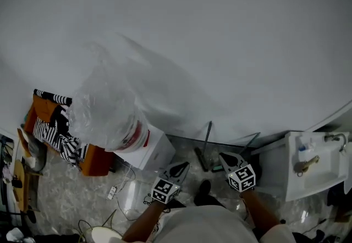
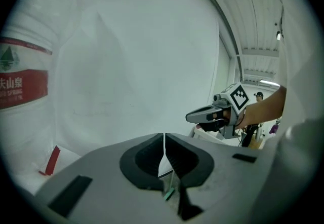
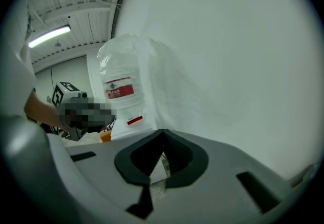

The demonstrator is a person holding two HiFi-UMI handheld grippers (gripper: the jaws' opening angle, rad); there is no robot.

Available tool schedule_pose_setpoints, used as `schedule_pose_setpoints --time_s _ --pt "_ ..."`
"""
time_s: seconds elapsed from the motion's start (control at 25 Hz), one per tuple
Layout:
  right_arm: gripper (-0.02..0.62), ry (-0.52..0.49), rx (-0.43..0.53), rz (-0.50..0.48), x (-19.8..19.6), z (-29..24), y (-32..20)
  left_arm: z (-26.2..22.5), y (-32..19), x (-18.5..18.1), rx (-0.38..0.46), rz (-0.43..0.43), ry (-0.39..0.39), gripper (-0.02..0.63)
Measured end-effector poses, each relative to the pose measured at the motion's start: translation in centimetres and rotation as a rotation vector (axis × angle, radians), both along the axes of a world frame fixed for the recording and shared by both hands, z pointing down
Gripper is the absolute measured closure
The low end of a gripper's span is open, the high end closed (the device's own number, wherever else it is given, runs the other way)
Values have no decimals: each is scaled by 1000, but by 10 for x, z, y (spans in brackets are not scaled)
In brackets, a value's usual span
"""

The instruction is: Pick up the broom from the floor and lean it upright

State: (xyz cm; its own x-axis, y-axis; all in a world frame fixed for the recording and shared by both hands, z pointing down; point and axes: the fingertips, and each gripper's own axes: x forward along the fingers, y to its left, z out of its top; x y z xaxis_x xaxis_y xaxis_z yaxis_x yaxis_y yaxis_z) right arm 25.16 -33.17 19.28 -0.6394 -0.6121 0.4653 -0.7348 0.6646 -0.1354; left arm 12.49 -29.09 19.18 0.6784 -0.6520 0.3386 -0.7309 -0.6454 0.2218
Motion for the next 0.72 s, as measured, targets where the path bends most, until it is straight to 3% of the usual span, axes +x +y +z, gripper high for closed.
schedule_pose_setpoints --time_s 0.2,0.44,0.72 --pt "595 5 24 91 -28 -22 39 -18 30 -37 -32 48 40 597" --pt "595 22 54 176 -66 -40 104 -36 72 -66 -4 169 44 597" --pt "595 41 68 278 -68 -50 173 -46 105 -85 2 235 62 597"
